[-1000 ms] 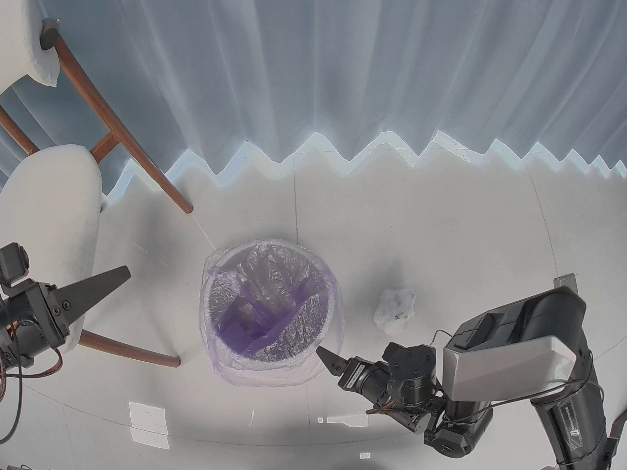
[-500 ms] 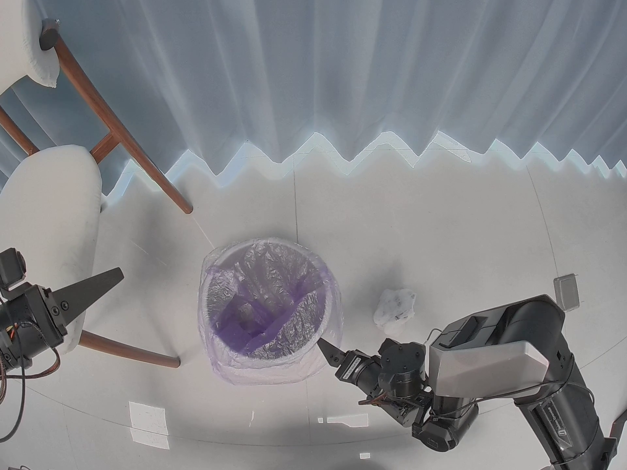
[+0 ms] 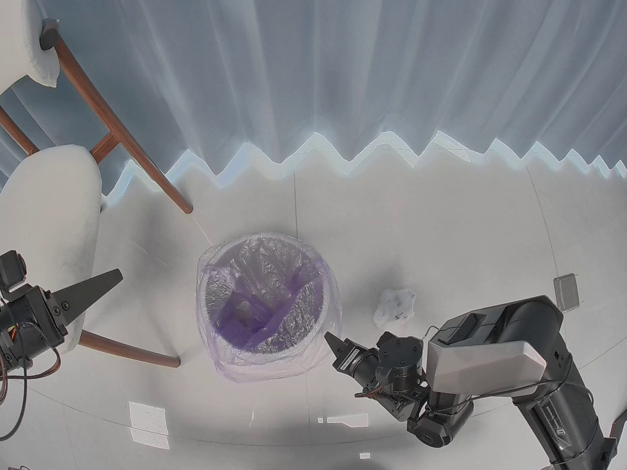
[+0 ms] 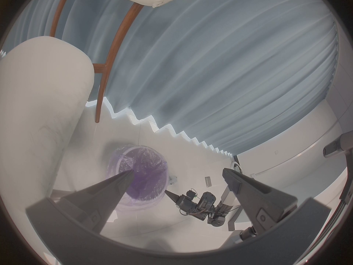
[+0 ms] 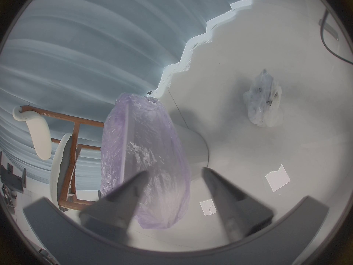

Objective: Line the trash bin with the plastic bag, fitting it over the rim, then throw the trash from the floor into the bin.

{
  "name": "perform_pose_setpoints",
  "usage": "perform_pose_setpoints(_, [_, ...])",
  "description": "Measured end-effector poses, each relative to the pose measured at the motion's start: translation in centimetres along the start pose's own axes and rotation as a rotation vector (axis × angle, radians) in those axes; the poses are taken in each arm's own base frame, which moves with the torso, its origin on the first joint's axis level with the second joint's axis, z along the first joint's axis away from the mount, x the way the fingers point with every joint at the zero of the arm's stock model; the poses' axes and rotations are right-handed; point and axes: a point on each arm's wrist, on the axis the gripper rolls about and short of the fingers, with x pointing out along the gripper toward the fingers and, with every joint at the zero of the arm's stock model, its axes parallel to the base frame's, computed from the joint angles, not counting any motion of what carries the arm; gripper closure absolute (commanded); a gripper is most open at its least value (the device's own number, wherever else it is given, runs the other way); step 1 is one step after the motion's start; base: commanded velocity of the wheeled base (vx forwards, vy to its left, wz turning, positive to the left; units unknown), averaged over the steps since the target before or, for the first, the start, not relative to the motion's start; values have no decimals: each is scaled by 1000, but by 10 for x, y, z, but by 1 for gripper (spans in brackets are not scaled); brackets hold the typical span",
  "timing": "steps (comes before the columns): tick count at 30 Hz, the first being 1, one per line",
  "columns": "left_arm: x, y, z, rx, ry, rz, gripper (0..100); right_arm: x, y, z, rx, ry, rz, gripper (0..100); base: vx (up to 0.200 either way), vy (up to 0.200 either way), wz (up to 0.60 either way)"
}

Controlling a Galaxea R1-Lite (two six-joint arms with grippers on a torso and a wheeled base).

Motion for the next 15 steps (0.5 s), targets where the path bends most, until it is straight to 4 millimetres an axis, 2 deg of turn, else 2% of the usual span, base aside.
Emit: perform_pose_setpoints(15, [-2, 2, -4, -7, 2, 15, 0, -3, -3, 0, -12, -1, -22, 100, 0, 0, 0])
